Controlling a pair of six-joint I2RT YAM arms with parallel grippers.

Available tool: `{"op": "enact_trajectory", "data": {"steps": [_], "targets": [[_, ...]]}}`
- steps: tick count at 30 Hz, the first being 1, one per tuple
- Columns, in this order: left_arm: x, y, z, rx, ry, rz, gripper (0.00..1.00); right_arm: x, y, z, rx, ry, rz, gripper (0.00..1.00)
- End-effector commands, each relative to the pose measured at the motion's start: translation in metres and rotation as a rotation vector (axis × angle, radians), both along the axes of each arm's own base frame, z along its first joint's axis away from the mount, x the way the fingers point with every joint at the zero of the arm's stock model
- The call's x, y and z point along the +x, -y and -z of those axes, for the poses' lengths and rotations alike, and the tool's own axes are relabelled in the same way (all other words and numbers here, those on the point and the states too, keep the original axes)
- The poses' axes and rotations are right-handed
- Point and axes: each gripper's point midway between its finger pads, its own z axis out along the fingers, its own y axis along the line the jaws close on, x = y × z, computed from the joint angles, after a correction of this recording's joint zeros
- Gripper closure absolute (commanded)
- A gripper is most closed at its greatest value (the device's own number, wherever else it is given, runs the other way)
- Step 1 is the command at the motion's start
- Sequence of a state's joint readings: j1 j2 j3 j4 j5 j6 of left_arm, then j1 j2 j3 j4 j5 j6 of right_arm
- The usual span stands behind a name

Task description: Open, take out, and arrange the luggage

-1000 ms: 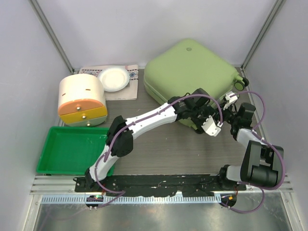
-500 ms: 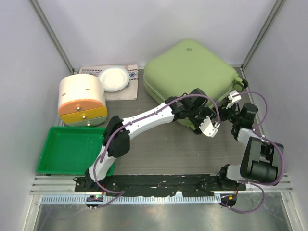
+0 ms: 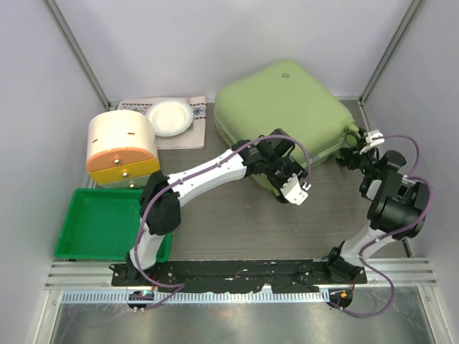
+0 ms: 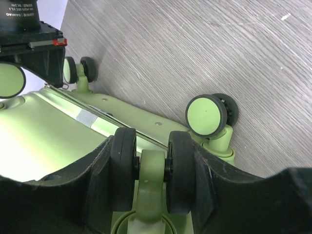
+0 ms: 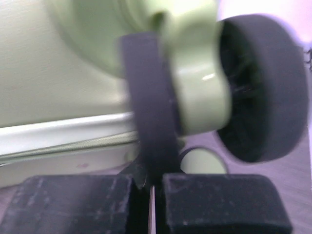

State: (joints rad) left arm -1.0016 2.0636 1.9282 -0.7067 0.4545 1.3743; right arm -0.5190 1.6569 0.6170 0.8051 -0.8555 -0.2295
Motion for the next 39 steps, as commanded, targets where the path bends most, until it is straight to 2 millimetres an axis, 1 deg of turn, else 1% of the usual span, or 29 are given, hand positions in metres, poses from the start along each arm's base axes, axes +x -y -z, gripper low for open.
{"op": "enact_trajectory", "data": {"steps": [1, 3, 4, 5, 6, 7, 8, 11, 12, 16, 17, 18, 19, 20, 21, 22, 23, 24, 27, 28, 29, 31, 32, 34, 35, 36, 37, 38, 39], "targets": [[0.030, -0.068, -0.009, 0.104, -0.009, -0.137, 1.00, 0.028, 0.066, -0.040, -0.077, 0.214, 0.174, 0.99], [0.036, -0.074, -0.006, 0.121, 0.001, -0.154, 1.00, 0.037, 0.077, -0.051, -0.071, 0.264, 0.172, 0.99], [0.035, -0.077, -0.004, 0.132, -0.007, -0.156, 1.00, 0.042, 0.079, -0.044, -0.061, 0.256, 0.170, 0.99], [0.038, -0.080, -0.004, 0.136, -0.009, -0.163, 1.00, 0.050, 0.082, -0.051, -0.066, 0.278, 0.152, 0.99], [0.041, -0.084, -0.001, 0.150, -0.012, -0.167, 1.00, 0.054, 0.084, -0.052, -0.058, 0.283, 0.150, 0.99], [0.040, -0.089, 0.003, 0.170, -0.018, -0.167, 1.00, 0.058, 0.087, -0.044, -0.044, 0.271, 0.151, 0.99], [0.044, -0.095, 0.005, 0.182, -0.023, -0.172, 1.00, 0.066, 0.092, -0.054, -0.050, 0.297, 0.143, 0.99], [0.049, -0.108, 0.010, 0.212, -0.026, -0.168, 1.00, 0.080, 0.092, -0.054, -0.043, 0.309, 0.090, 0.99], [0.049, -0.110, 0.011, 0.220, -0.023, -0.158, 1.00, 0.082, 0.089, -0.053, -0.044, 0.311, 0.059, 0.99], [0.045, -0.117, 0.018, 0.256, -0.032, -0.123, 1.00, 0.098, 0.095, -0.054, -0.056, 0.334, 0.016, 0.99], [0.042, -0.117, 0.019, 0.256, -0.041, -0.113, 1.00, 0.105, 0.101, -0.061, -0.066, 0.353, 0.010, 0.99], [0.040, -0.117, 0.021, 0.259, -0.047, -0.105, 1.00, 0.110, 0.102, -0.053, -0.055, 0.341, 0.003, 0.99], [0.038, -0.118, 0.022, 0.265, -0.052, -0.098, 1.00, 0.115, 0.101, -0.050, -0.054, 0.340, -0.012, 0.99], [0.037, -0.119, 0.024, 0.268, -0.063, -0.094, 1.00, 0.122, 0.104, -0.058, -0.069, 0.360, -0.020, 0.99], [0.033, -0.121, 0.026, 0.284, -0.075, -0.088, 1.00, 0.127, 0.105, -0.047, -0.057, 0.344, -0.023, 0.99], [0.032, -0.122, 0.029, 0.294, -0.081, -0.080, 1.00, 0.130, 0.107, -0.047, -0.058, 0.346, -0.025, 0.99], [0.028, -0.123, 0.030, 0.296, -0.098, -0.070, 1.00, 0.137, 0.106, -0.052, -0.067, 0.362, -0.036, 0.99], [0.024, -0.124, 0.031, 0.305, -0.111, -0.063, 1.00, 0.141, 0.106, -0.041, -0.055, 0.348, -0.038, 0.99], [0.015, -0.127, 0.034, 0.322, -0.142, -0.033, 1.00, 0.156, 0.095, -0.042, -0.058, 0.361, -0.082, 0.99], [0.015, -0.128, 0.036, 0.326, -0.144, -0.031, 1.00, 0.159, 0.092, -0.033, -0.026, 0.342, -0.090, 0.99], [0.015, -0.127, 0.037, 0.328, -0.144, -0.024, 1.00, 0.167, 0.084, -0.039, -0.030, 0.357, -0.111, 0.99], [0.015, -0.127, 0.037, 0.331, -0.140, -0.020, 1.00, 0.174, 0.079, -0.032, -0.004, 0.343, -0.122, 0.99], [0.014, -0.126, 0.039, 0.336, -0.146, -0.018, 1.00, 0.179, 0.076, -0.037, -0.003, 0.352, -0.129, 0.99], [0.014, -0.125, 0.037, 0.335, -0.148, -0.016, 1.00, 0.185, 0.063, -0.034, 0.028, 0.333, -0.157, 0.99], [0.013, -0.124, 0.037, 0.336, -0.144, -0.015, 1.00, 0.187, 0.061, -0.035, 0.039, 0.326, -0.168, 0.97], [0.015, -0.125, 0.036, 0.338, -0.142, -0.021, 1.00, 0.188, 0.053, -0.031, 0.079, 0.280, -0.186, 0.94], [0.016, -0.125, 0.035, 0.336, -0.137, -0.032, 1.00, 0.188, 0.051, -0.028, 0.131, 0.232, -0.195, 0.77], [0.018, -0.124, 0.033, 0.331, -0.138, -0.047, 1.00, 0.190, 0.050, -0.028, 0.181, 0.172, -0.198, 0.67], [0.020, -0.122, 0.029, 0.316, -0.145, -0.080, 0.99, 0.190, 0.052, -0.029, 0.201, 0.143, -0.194, 0.60]]}}
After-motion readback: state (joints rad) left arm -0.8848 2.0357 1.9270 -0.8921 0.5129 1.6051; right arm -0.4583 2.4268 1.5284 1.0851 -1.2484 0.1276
